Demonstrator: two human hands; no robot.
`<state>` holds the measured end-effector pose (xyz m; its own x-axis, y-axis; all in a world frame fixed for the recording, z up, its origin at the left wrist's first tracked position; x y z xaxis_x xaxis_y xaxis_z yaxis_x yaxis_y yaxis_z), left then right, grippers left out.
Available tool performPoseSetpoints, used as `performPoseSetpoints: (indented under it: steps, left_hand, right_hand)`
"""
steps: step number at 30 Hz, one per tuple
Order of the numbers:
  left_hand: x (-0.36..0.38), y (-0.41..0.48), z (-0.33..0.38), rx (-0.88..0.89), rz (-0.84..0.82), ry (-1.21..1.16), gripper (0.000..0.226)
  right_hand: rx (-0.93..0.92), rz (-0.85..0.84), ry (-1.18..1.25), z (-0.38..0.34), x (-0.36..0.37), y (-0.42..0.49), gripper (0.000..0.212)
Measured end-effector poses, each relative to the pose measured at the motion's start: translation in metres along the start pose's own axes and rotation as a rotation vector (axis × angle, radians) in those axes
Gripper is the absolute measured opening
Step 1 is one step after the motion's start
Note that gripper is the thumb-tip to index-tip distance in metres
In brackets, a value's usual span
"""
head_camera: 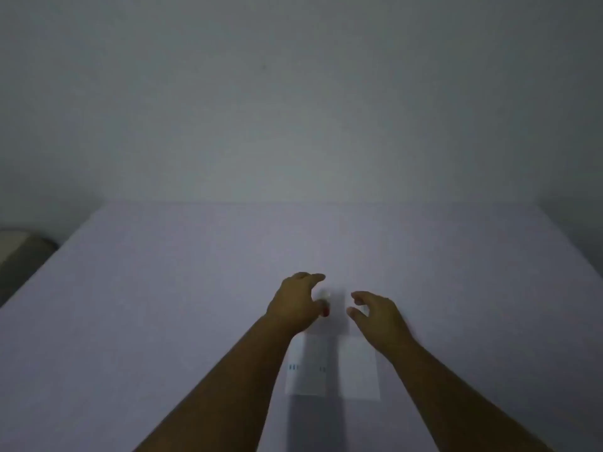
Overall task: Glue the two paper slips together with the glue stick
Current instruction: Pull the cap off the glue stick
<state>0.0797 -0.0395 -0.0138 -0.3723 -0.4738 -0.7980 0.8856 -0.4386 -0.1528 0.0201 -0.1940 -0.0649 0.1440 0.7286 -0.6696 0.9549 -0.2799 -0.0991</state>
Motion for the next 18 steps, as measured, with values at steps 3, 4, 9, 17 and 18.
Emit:
performPoseSetpoints:
  steps: [3, 4, 9, 17, 18]
  left_hand:
    - [0.015, 0.008, -0.010, -0.031, -0.016, -0.088, 0.053]
    - [0.018, 0.009, -0.015, -0.045, -0.013, -0.111, 0.050]
    - [0.026, 0.018, -0.022, -0.041, 0.010, -0.271, 0.022]
    - [0.019, 0.026, -0.029, -0.052, 0.069, -0.335, 0.016]
    - [0.018, 0.026, -0.030, -0.063, 0.071, -0.349, 0.016]
  right_hand:
    - [0.016, -0.011, 0.021, 0.010, 0.012, 0.008, 0.040]
    - [0.026, -0.024, 0.021, 0.012, 0.015, 0.009, 0.040]
    - [-0.001, -0.092, 0.007, 0.015, 0.034, 0.023, 0.044]
    - [-0.037, -0.134, 0.064, 0.005, 0.050, 0.032, 0.029]
    - [-0.032, -0.141, 0.078, 0.005, 0.049, 0.033, 0.029]
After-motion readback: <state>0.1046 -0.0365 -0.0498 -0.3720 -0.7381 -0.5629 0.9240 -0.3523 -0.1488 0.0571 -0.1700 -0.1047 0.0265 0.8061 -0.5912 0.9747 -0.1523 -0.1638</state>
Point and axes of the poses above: each hand's wrist, its own y-axis towards the middle knuckle, its own x-axis out of the palm, z = x × y, the point moved 9 cm from there along y, towards the middle knuckle
